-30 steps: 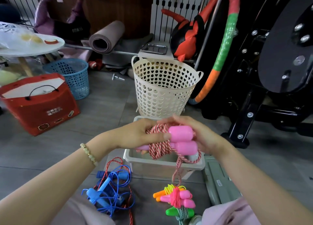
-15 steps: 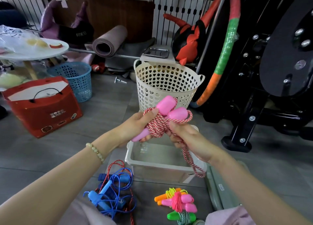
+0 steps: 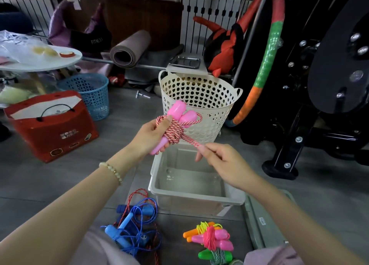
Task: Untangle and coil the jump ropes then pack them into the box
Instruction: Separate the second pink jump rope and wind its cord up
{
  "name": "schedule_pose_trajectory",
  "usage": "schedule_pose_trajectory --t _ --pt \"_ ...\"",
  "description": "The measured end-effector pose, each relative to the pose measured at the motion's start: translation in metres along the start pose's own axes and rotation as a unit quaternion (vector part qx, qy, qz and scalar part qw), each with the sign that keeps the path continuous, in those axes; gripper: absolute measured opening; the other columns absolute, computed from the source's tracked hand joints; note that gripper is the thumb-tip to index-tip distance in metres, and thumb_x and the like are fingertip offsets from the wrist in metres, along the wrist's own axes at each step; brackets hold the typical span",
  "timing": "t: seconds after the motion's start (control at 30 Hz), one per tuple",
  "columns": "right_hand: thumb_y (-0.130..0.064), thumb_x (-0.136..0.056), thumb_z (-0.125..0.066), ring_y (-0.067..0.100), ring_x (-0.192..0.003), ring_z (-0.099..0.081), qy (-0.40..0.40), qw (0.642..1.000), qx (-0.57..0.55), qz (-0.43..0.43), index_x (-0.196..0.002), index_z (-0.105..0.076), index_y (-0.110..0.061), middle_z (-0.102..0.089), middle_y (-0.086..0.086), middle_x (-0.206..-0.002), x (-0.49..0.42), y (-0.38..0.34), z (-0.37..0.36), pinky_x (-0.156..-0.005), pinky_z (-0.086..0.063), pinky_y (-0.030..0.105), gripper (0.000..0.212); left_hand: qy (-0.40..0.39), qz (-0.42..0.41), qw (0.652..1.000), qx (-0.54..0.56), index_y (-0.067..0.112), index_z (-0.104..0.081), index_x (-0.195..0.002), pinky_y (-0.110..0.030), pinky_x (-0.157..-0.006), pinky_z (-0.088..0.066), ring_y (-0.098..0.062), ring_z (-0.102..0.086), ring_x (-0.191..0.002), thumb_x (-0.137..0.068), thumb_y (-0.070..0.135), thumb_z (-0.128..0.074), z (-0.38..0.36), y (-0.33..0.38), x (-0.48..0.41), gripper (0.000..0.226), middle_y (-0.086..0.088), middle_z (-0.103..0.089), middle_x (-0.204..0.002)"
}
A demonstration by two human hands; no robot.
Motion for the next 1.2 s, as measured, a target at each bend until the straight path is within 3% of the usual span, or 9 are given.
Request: schedule_pose_trajectory --t 0.27,0.4,0.53,0.67,0.83,0.93,1.03,1.13,1.2 --pt "-0.043 -0.091 -0.044 0.009 -0.064 -0.055 0.027 0.991 0.078 0.102 -0.073 -0.060 -0.015 -0.059 -0.007 -0.066 -0.011 -0.013 0.024 -0.065 -0.043 0.028 0.037 -0.232 -0.009 0.957 -0.176 0.023 -0.057 -0.083 -0.014 -0.038 -0.041 -0.005 -0.052 -0.037 -0.094 0.048 -0.041 -0.053 0.001 0.028 0.032 0.003 -0.060 -0.050" --pt "-0.039 -0.092 -0.046 0.006 -0.061 -0.052 0.018 0.992 0.089 0.086 -0.068 -0.059 -0.021 -0.057 -0.006 -0.061 -0.017 -0.005 0.029 -0.061 -0.039 0.020 0.033 -0.280 -0.040 0.931 -0.233 0.026 -0.055 -0.077 -0.008 -0.041 -0.039 0.003 -0.053 -0.037 -0.094 0.048 -0.043 -0.067 0.008 0.038 0.030 0.010 -0.059 -0.047" --pt "-0.043 -0.091 -0.051 0.004 -0.060 -0.052 -0.060 0.980 0.165 0.092 -0.070 -0.057 -0.032 -0.058 -0.010 -0.061 -0.015 -0.008 -0.007 -0.059 -0.038 0.026 0.025 -0.323 -0.038 0.904 -0.277 0.026 -0.058 -0.077 -0.019 -0.047 -0.046 -0.008 -0.055 -0.040 -0.088 0.053 -0.055 -0.073 -0.003 0.049 0.029 0.003 -0.061 -0.052" --pt "-0.025 -0.087 -0.064 0.000 -0.060 -0.048 -0.042 0.998 0.024 0.048 -0.070 -0.065 -0.020 -0.060 -0.006 -0.062 -0.019 -0.002 0.003 -0.059 -0.037 0.015 0.018 -0.321 -0.054 0.914 -0.240 0.020 -0.063 -0.087 -0.024 -0.046 -0.046 -0.010 -0.054 -0.043 -0.088 0.050 -0.057 -0.072 0.003 0.052 0.031 -0.004 -0.062 -0.062" --pt "-0.013 -0.087 -0.059 -0.005 -0.057 -0.056 -0.113 0.979 -0.167 -0.028 -0.090 -0.068 -0.016 -0.068 -0.015 -0.068 -0.016 -0.004 0.002 -0.057 -0.040 0.006 0.011 -0.344 -0.088 0.910 -0.213 0.019 -0.057 -0.075 -0.020 -0.043 -0.042 -0.008 -0.050 -0.038 -0.088 0.047 -0.058 -0.072 0.015 0.058 0.032 0.005 -0.055 -0.048" --pt "-0.037 -0.085 -0.047 0.008 -0.078 -0.068 -0.135 0.938 -0.309 -0.085 -0.091 -0.075 -0.021 -0.074 -0.003 -0.091 -0.010 -0.004 -0.002 -0.062 -0.053 0.018 0.033 -0.349 -0.088 0.925 -0.118 0.009 -0.058 -0.078 -0.016 -0.039 -0.039 -0.008 -0.049 -0.035 -0.090 0.045 -0.052 -0.065 0.024 0.057 0.039 0.001 -0.057 -0.047" --pt "-0.070 -0.077 -0.028 0.018 -0.092 -0.068 -0.151 0.899 -0.395 -0.117 -0.106 -0.070 -0.025 -0.070 0.004 -0.107 -0.006 -0.005 -0.008 -0.067 -0.056 0.027 0.068 -0.323 -0.075 0.942 -0.053 0.016 -0.062 -0.066 -0.014 -0.037 -0.039 -0.007 -0.049 -0.034 -0.085 0.056 -0.043 -0.055 0.027 0.050 0.048 0.000 -0.057 -0.045" --pt "-0.089 -0.062 -0.039 0.006 -0.067 -0.051 -0.123 0.923 -0.358 -0.071 -0.118 -0.063 -0.020 -0.065 0.002 -0.091 -0.008 -0.005 -0.006 -0.053 -0.037 0.018 0.091 -0.276 -0.025 0.961 -0.015 -0.008 -0.061 -0.091 -0.015 -0.034 -0.036 -0.008 -0.045 -0.033 -0.073 0.071 -0.041 -0.049 0.016 0.039 0.083 0.000 -0.053 -0.043" --pt "-0.083 -0.064 -0.052 0.004 -0.062 -0.040 -0.099 0.936 -0.336 -0.041 -0.106 -0.062 -0.017 -0.060 -0.004 -0.079 -0.007 -0.011 -0.003 -0.053 -0.030 0.020 0.079 -0.259 0.006 0.966 0.019 -0.011 -0.054 -0.105 -0.015 -0.034 -0.035 -0.007 -0.042 -0.032 -0.082 0.072 -0.038 -0.049 0.010 0.035 0.088 0.001 -0.051 -0.042"
Point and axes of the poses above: each hand's wrist, its own x-axis away from the middle knuckle, its own z-axis out of the back of the hand, y = z × x, the point moved 8 cm from there along -x, towards the middle knuckle
